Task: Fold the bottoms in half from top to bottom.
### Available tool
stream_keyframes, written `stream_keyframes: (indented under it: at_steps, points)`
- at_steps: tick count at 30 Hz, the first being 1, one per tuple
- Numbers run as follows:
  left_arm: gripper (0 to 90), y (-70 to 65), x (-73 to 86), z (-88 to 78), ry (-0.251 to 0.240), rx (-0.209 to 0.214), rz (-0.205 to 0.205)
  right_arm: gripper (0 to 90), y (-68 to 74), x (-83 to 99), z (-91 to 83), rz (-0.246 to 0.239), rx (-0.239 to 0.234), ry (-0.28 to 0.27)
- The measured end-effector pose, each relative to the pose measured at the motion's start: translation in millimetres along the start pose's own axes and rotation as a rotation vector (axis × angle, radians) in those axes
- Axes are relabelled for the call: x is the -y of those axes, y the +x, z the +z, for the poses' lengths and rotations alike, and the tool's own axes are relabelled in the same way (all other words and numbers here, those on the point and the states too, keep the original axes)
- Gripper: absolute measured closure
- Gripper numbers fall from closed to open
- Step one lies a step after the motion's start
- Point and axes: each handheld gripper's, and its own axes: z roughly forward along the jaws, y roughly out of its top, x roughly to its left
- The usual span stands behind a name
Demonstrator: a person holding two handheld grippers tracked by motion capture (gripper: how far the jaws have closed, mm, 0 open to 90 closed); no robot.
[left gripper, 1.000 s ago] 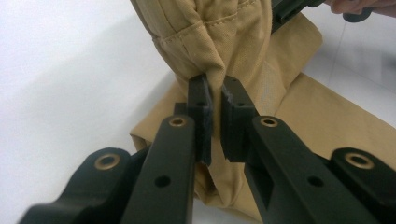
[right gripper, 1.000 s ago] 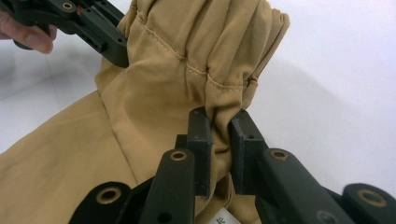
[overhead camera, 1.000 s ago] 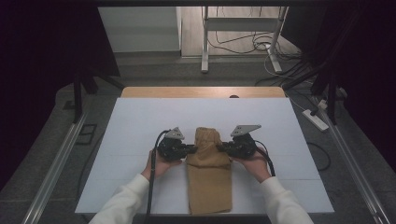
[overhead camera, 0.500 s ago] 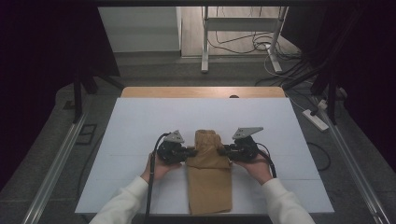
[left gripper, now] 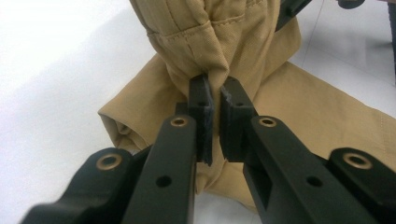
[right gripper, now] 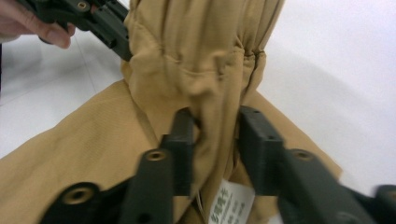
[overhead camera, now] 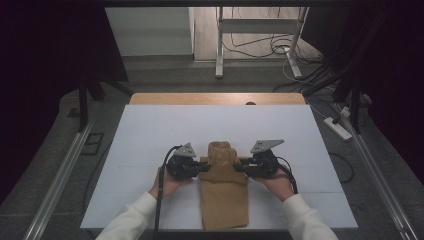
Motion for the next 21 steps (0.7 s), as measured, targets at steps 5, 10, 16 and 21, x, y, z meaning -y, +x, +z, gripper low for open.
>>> stream_keyframes:
  at_steps: [5,10,16,21]
  points:
    - [84.4,-1.7,0.8,-0.4,-0.004,0.006,0.009,53.4,-7.2,0.4,-11.7,0.053,-0.013,-0.024]
    - [84.5,-3.3,1.2,-0.7,0.000,0.005,0.019,49.1,-12.8,1.5,-21.5,0.086,-0.024,-0.045]
    - [84.6,-5.0,1.1,-0.4,0.005,0.013,0.032,47.8,-22.5,3.8,-33.2,0.124,0.024,-0.065]
    - [84.6,-8.4,1.3,-0.3,0.010,0.019,0.042,47.4,-28.5,6.5,-32.9,0.137,0.063,-0.047]
